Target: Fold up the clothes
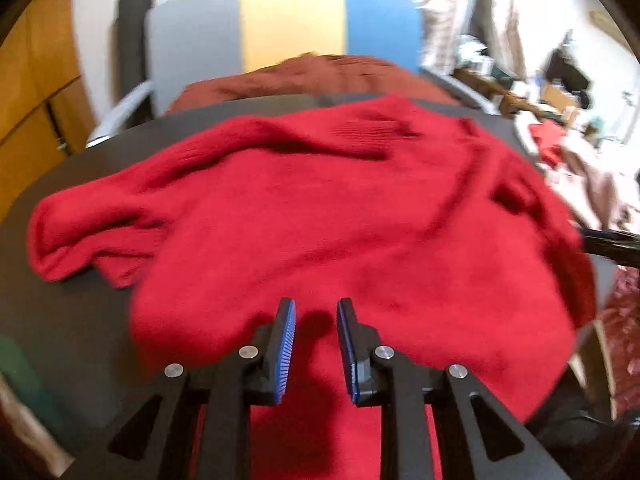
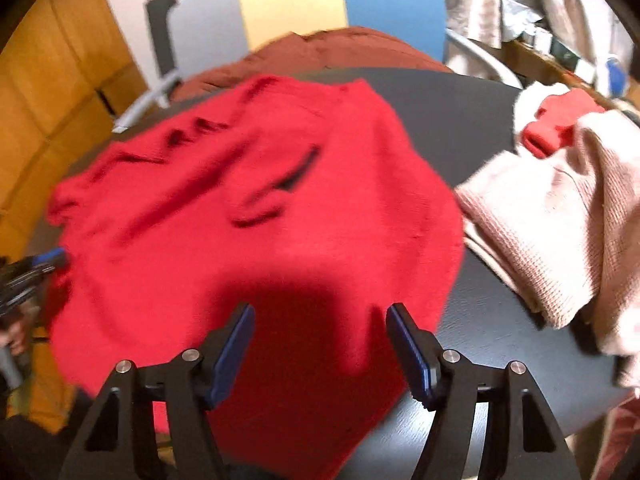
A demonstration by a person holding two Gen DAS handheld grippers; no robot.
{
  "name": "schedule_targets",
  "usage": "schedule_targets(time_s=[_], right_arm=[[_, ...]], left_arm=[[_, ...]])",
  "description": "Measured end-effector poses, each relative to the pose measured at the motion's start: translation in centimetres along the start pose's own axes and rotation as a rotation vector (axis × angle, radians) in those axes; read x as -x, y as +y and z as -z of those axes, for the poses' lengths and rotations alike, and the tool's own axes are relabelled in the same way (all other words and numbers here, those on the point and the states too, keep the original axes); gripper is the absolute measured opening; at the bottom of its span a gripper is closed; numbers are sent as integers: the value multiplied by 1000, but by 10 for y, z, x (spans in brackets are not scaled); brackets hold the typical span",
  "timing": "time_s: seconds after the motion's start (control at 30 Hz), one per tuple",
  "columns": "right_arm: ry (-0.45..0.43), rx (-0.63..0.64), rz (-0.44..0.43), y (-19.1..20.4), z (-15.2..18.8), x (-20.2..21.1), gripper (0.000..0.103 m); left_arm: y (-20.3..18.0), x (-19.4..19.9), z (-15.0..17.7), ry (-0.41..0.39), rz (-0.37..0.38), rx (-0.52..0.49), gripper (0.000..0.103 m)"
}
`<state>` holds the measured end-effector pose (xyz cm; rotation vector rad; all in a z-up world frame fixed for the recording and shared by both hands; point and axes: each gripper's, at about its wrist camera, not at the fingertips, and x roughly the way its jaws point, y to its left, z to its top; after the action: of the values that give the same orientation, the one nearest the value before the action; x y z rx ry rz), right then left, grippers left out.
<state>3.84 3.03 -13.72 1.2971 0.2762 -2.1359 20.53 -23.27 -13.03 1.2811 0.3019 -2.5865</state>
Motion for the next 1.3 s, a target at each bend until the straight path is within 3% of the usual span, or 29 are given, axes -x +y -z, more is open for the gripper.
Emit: schedule_targets(time_s=[0.07, 0.13, 0.17, 0.23, 0.27, 0.4, 0.47, 0.77, 0.8, 0.87, 0.93, 0.97, 1.03, 1.07, 1.2, 1.3], right_arm=[[61, 10, 15, -11, 4, -20, 71], [16, 59, 40, -6, 7, -19, 71], [14, 54, 24, -8, 8, -16, 67], [10, 37, -24, -13, 8, -8, 22], [19, 26, -37, -17, 9, -5, 16], [34, 26, -82, -32, 1, 18, 13], [3, 55, -57, -40, -10, 41, 6], [-234, -131, 502, -159, -95, 131, 6], [-260, -152, 562, -172, -105, 141, 10], [-308, -159, 503, -160, -104, 145, 22], [-356, -166, 443, -148, -104, 149, 54], [-380, -169, 414, -142, -104, 151, 58], [-426, -175, 352, -130, -104, 155, 59], [-406, -140, 234, -108, -97, 141, 59], [-300, -94, -34, -45, -80, 86, 59], [-224, -84, -153, 3, -80, 33, 59]], left_arm=[[-12, -9, 1, 25, 47, -29, 21], [-22, -23, 0, 45, 53, -58, 21], [-23, -26, 2, 57, 56, -66, 21], [-20, -32, 2, 60, 63, -74, 22], [-18, -32, 0, 55, 68, -78, 22], [-11, -38, 3, 74, 85, -95, 22], [-6, -45, 2, 82, 92, -106, 22], [0, -39, 12, 115, 97, -162, 22], [2, -38, 13, 120, 103, -160, 22], [5, -36, 13, 130, 120, -152, 22], [8, -33, 13, 136, 146, -130, 22], [11, -31, 12, 139, 169, -106, 21], [18, -27, 5, 138, 237, -38, 21], [22, -24, 0, 119, 267, -8, 21], [38, -12, -40, 16, 381, 109, 21], [46, -20, -71, -17, 428, 168, 24]])
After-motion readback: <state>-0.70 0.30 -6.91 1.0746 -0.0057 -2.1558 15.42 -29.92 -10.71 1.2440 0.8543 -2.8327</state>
